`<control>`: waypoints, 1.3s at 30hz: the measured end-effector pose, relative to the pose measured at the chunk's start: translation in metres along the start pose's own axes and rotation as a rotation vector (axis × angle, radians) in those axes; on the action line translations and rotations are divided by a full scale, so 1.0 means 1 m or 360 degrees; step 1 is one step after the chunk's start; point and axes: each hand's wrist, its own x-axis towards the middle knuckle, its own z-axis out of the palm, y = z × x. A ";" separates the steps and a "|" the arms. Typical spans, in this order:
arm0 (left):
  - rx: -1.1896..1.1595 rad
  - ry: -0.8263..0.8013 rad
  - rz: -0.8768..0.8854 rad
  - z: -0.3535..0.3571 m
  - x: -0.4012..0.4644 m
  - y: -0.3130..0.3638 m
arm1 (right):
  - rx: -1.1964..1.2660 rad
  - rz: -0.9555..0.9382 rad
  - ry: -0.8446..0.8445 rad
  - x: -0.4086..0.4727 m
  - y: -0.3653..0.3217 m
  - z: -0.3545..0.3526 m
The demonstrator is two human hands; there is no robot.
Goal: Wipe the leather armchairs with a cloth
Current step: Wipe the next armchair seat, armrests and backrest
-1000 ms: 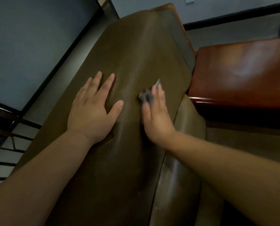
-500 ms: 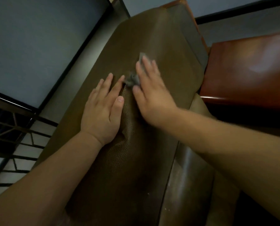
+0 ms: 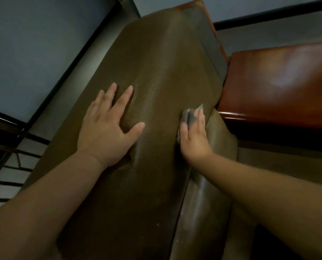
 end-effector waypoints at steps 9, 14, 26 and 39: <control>0.0046 0.0047 -0.0026 0.010 0.002 -0.006 | 0.0016 0.0216 -0.0011 -0.044 0.026 0.027; -0.0050 0.0065 -0.0027 0.002 0.004 -0.003 | -0.0010 0.0223 -0.0065 -0.006 0.028 0.002; 0.0091 0.0019 -0.0086 -0.002 0.001 0.002 | 0.0026 0.0272 -0.0426 -0.083 -0.038 0.016; -0.0242 -0.0257 -0.0159 -0.037 -0.265 -0.076 | -0.0421 -0.0351 -0.0543 -0.125 -0.096 0.012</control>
